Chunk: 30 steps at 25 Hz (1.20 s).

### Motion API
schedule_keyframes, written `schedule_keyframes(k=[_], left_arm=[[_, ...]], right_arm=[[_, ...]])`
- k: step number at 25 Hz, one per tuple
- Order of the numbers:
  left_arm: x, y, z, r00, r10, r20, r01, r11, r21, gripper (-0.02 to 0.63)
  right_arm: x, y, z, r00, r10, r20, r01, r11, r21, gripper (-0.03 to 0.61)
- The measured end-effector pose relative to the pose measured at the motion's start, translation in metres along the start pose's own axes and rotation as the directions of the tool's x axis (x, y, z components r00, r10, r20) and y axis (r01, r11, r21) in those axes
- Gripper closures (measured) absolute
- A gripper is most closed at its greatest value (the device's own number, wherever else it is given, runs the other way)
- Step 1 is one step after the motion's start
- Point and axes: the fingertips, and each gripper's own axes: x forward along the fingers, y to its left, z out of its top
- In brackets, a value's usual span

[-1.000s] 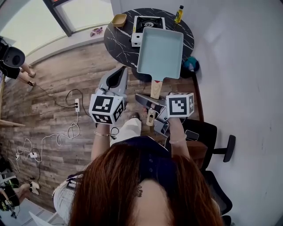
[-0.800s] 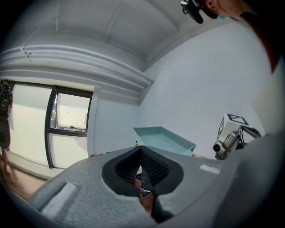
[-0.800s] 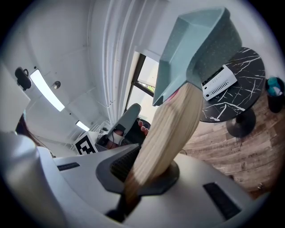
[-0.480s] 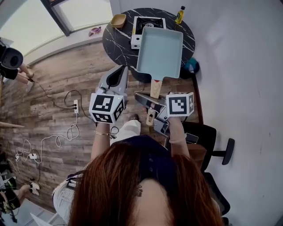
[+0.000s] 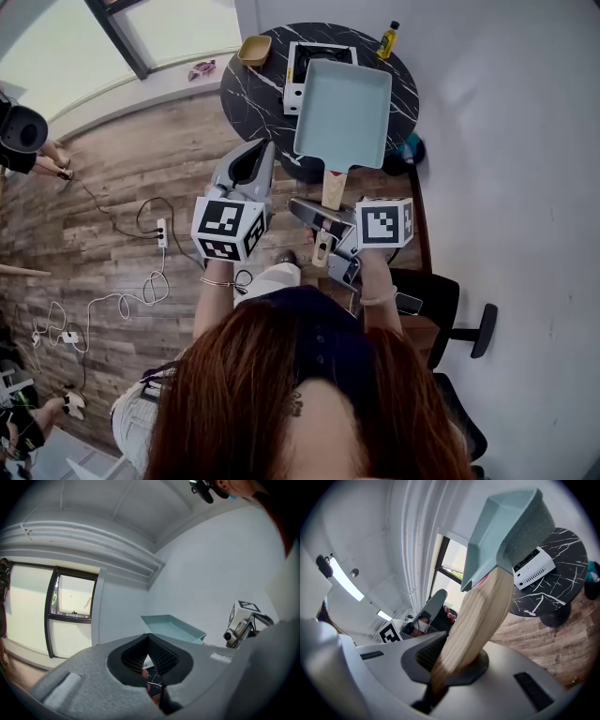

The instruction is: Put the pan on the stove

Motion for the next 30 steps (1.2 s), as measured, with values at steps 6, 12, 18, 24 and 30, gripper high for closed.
schedule_keyframes(k=[6,12,18,24,30], left_arm=[[0.007,0.012,0.001,1.000,-0.008,0.010,0.008,1.000,0.005,0.603],[0.014,0.024,0.000,1.000,-0.024,0.013,0.024,1.000,0.000,0.603],[0.037,0.060,0.001,0.999,-0.045,-0.004,0.045,0.999,-0.015,0.603],[0.041,0.074,0.000,0.999,-0.049,-0.005,0.049,0.999,-0.017,0.603],[0.050,0.081,0.004,0.998,-0.058,-0.003,0.058,0.998,-0.023,0.603]], right_arm=[[0.010,-0.003,0.010,1.000,0.006,0.011,-0.006,1.000,-0.008,0.560],[0.022,-0.007,0.020,1.000,0.002,0.025,-0.002,1.000,0.003,0.560],[0.052,-0.017,0.048,0.999,-0.020,0.026,0.019,0.999,0.027,0.558],[0.062,-0.017,0.054,0.999,-0.027,0.028,0.026,0.999,0.030,0.558],[0.067,-0.021,0.062,0.999,-0.033,0.036,0.032,0.999,0.038,0.558]])
